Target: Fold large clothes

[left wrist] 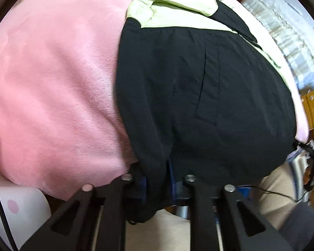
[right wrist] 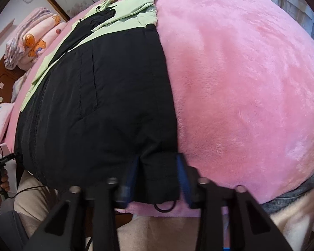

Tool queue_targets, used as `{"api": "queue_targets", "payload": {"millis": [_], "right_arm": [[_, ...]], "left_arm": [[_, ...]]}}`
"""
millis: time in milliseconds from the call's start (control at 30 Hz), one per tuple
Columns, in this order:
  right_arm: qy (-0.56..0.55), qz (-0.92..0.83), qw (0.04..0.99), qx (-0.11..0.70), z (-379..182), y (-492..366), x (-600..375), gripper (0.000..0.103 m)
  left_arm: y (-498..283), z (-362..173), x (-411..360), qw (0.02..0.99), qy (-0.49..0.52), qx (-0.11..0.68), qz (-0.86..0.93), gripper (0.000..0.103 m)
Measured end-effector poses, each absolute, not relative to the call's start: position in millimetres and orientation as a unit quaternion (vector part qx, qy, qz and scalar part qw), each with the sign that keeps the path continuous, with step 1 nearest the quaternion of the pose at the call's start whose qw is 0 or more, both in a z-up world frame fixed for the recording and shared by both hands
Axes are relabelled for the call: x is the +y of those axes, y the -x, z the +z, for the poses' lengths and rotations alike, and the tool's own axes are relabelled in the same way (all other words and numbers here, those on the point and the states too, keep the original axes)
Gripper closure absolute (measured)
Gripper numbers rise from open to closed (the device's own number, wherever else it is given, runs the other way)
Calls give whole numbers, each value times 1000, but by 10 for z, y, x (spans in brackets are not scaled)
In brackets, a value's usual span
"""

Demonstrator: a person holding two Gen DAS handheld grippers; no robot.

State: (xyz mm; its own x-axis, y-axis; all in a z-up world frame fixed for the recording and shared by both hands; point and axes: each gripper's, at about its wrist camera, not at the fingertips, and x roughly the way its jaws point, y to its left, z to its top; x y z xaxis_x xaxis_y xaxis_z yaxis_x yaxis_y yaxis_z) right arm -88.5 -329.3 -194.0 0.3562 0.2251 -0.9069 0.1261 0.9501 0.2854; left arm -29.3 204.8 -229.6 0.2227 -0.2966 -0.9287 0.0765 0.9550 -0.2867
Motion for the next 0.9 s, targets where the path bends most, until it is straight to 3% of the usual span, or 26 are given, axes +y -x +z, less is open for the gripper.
{"api": "queue_targets", "payload": {"millis": [67,167,433,600,733,833,900], "right_arm": [[-136,34,810,569,-1867,873,-3242,89],[-114,41,815,566,-1721,864,-3174,90],[-189,88,849,486,-956,571,-3273,91],[-231,95,873,418,-449,22,-3384,91],[-272,71,879,385,-233,-651,-3584,91],[-279,37,880,383,-230,-1232,-3684,87],[-259,-8,883,390,-299,-1568,-3732,77]], "left_arm": [[281,-2264,2034,773,93,615,-123,94],[263,-2149,2056,770,134,607,-147,99],[-12,-1244,1909,812,251,472,-236,100],[-606,-678,2006,841,317,378,-223,100],[-1298,-532,2188,857,330,360,-166,100],[-1889,-704,2281,850,350,380,-108,96],[-2258,-911,2360,840,353,406,-62,76]]}}
